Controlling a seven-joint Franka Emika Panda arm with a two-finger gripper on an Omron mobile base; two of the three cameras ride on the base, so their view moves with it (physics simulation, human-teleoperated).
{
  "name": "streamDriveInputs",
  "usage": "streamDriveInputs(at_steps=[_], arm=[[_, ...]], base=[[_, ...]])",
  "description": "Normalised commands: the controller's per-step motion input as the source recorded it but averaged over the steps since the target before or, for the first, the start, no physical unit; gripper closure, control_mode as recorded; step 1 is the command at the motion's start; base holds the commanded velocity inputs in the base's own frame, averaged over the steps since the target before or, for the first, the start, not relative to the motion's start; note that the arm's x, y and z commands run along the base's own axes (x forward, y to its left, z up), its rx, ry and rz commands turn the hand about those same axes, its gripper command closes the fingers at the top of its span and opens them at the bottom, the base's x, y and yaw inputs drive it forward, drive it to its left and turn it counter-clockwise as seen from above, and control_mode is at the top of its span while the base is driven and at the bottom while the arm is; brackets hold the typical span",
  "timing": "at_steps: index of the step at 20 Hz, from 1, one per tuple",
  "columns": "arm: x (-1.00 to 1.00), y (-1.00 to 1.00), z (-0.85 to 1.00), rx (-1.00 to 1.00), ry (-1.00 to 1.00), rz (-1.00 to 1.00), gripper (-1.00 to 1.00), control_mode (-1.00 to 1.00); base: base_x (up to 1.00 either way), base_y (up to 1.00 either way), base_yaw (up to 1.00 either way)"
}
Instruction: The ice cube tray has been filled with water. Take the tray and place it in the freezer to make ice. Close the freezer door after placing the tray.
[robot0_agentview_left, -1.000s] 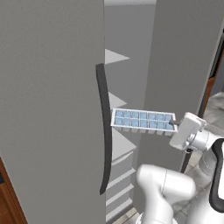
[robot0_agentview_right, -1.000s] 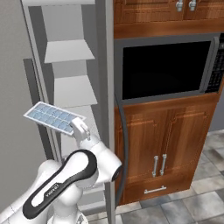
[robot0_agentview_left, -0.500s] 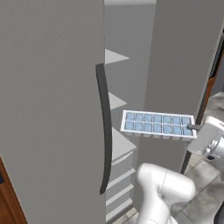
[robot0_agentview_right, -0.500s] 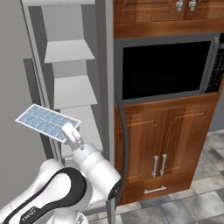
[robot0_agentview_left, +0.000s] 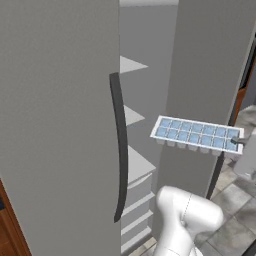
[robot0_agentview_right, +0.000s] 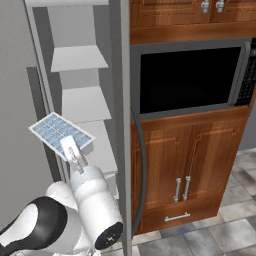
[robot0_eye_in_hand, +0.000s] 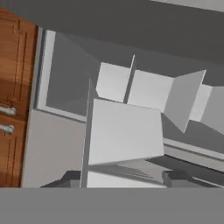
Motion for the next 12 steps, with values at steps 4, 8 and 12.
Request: streamDriveInputs(at_steps=[4,8,12], arm=[[-0.17,0.16,0.13,0.00,0.00,-0.31,1.00,-1.00],[-0.08,0.17,0.16,0.01,0.00,-0.26,1.00,-1.00],[-0.04,0.26,0.13,0.03,0.00,-0.18,1.00,-1.00]], base=[[0.00,0.00,0.00],[0.00,0.00,0.00],[0.00,0.00,0.00]])
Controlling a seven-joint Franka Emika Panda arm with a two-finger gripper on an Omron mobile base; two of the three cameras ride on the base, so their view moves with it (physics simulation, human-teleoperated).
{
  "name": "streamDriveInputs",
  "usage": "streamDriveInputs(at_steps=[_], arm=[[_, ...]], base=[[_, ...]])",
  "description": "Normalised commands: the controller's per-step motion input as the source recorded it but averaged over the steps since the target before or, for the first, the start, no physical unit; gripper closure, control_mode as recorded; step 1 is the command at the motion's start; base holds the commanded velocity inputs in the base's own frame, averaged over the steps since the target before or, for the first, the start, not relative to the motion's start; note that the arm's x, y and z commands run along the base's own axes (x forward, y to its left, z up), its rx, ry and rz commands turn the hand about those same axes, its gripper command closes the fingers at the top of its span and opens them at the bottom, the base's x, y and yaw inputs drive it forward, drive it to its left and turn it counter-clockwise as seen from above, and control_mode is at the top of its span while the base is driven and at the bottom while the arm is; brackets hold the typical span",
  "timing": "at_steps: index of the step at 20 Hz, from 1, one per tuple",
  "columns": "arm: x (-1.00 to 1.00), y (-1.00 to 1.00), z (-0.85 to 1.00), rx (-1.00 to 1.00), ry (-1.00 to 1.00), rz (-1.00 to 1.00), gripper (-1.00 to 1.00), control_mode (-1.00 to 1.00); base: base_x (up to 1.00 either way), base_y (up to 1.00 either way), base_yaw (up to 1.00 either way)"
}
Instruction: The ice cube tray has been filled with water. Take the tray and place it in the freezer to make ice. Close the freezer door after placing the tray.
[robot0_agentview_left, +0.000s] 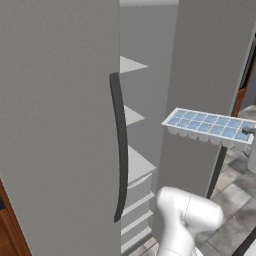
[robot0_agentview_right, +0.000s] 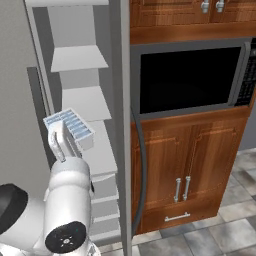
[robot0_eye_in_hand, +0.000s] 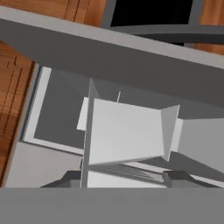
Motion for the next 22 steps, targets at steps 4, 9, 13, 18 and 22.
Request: streamDriveInputs(at_steps=[4,9,13,18,22], arm=[[0.00,0.39,0.02,0.05,0.00,-0.09,1.00,-1.00],[0.03,0.45,0.00,0.06,-0.02,-0.03,1.00,-1.00],[0.23,0.40,0.00,0.07,-0.16,-0.01,1.00,-1.00],[0.36,0.37,0.00,0.06,-0.27,-0.06,1.00,-1.00],[0.42,0.33,0.00,0.04,-0.27,-0.09,1.00,-1.00]], base=[[0.00,0.00,0.00],[0.00,0.00,0.00],[0.00,0.00,0.00],[0.00,0.00,0.00],[0.00,0.00,0.00]])
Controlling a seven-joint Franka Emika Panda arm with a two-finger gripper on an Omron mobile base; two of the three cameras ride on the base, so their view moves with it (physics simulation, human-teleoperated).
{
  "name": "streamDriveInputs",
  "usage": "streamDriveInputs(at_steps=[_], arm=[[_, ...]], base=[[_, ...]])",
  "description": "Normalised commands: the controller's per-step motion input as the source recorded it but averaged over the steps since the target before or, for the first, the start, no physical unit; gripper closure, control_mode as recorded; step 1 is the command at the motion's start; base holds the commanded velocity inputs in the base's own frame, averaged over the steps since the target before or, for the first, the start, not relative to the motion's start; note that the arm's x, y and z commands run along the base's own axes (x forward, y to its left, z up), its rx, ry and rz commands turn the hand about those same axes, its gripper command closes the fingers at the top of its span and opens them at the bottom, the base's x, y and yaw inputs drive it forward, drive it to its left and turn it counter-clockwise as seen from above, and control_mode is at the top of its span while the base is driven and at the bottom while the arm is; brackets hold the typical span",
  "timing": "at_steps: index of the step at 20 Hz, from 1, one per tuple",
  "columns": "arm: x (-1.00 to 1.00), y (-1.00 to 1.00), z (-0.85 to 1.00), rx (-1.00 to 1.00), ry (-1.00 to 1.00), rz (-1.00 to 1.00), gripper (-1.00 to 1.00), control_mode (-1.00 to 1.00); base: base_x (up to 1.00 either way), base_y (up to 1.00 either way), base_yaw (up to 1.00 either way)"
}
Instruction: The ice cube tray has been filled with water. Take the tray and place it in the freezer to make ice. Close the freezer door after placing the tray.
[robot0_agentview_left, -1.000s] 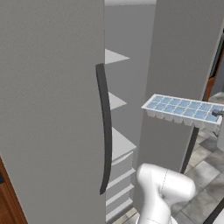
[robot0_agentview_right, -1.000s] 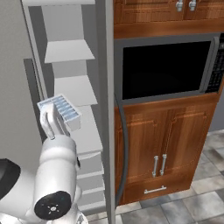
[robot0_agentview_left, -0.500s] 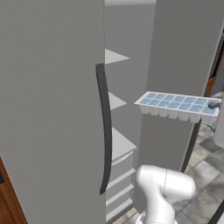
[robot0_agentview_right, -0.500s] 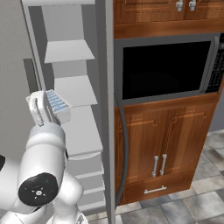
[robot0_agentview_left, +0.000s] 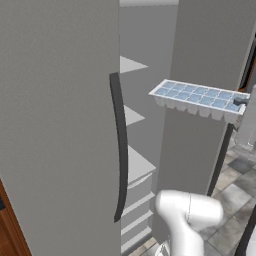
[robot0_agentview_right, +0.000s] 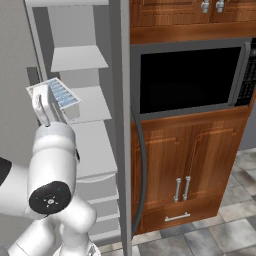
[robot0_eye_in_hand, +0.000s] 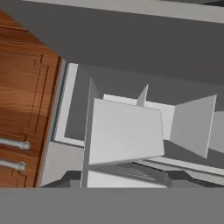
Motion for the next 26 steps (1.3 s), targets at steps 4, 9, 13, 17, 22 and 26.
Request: streamDriveInputs(at_steps=[4,9,13,17,22,26], arm=[[0.46,0.32,0.00,0.01,-0.19,-0.13,1.00,-1.00],[0.36,0.41,0.00,0.01,-0.10,-0.12,1.00,-1.00],[0.31,0.36,0.00,0.01,-0.01,-0.11,1.00,-1.00],[0.29,0.21,0.01,0.02,0.00,-0.08,1.00,-1.00],[0.37,0.01,0.01,0.01,0.00,-0.04,1.00,-1.00],[0.47,0.00,0.00,0.00,0.05,0.00,1.00,-1.00]], base=[[0.00,0.00,0.00],[0.00,0.00,0.00],[0.00,0.00,0.00],[0.00,0.00,0.00],[0.00,0.00,0.00],[0.00,0.00,0.00]])
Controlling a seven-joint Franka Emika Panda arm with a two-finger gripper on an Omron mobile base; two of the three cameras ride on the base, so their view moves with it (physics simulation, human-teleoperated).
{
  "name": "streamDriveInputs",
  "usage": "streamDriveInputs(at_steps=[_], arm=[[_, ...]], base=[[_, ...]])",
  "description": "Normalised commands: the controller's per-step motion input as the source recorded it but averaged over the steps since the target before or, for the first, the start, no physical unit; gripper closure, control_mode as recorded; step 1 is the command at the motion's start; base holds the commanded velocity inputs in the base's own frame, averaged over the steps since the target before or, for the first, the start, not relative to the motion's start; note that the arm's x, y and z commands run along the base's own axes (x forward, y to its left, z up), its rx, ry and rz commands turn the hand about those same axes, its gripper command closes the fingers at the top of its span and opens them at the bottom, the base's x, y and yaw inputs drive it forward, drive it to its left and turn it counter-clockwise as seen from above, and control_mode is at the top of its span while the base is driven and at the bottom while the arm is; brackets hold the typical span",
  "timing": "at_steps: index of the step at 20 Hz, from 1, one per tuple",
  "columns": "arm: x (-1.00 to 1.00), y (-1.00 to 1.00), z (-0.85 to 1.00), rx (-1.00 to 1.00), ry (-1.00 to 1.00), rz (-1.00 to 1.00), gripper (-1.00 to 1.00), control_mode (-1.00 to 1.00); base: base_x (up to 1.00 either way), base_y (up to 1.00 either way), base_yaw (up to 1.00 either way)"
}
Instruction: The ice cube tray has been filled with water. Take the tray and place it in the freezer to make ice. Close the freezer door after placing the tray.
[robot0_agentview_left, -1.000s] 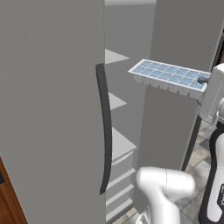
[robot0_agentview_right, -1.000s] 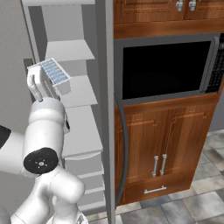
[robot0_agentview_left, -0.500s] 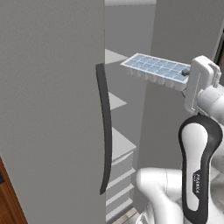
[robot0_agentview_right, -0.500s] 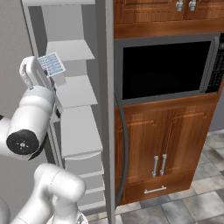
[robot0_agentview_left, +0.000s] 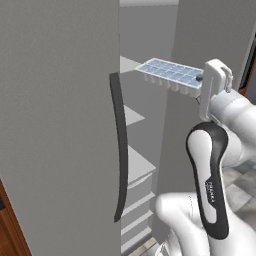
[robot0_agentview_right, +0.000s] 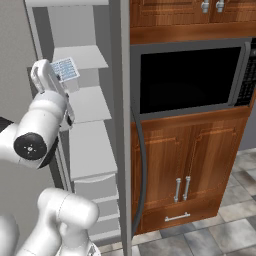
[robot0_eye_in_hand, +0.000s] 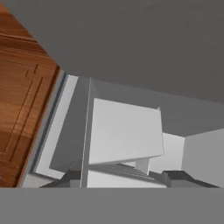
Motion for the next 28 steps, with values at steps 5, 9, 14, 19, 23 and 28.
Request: streamDriveInputs(at_steps=[5,9,14,19,23,28], arm=[[0.55,0.00,0.00,0.00,0.14,0.00,1.00,-1.00],[0.49,0.00,0.00,0.00,0.10,0.00,1.00,-1.00],[0.47,0.00,0.00,0.00,0.01,0.00,1.00,-1.00],[0.26,0.00,0.00,0.05,-0.01,0.01,1.00,-1.00],[0.08,0.00,0.00,0.10,-0.02,0.04,1.00,-1.00],[0.00,0.00,0.00,0.12,-0.01,0.05,1.00,-1.00]], base=[[0.00,0.00,0.00],[0.00,0.00,0.00],[0.00,0.00,0.00],[0.00,0.00,0.00],[0.00,0.00,0.00],[0.00,0.00,0.00]])
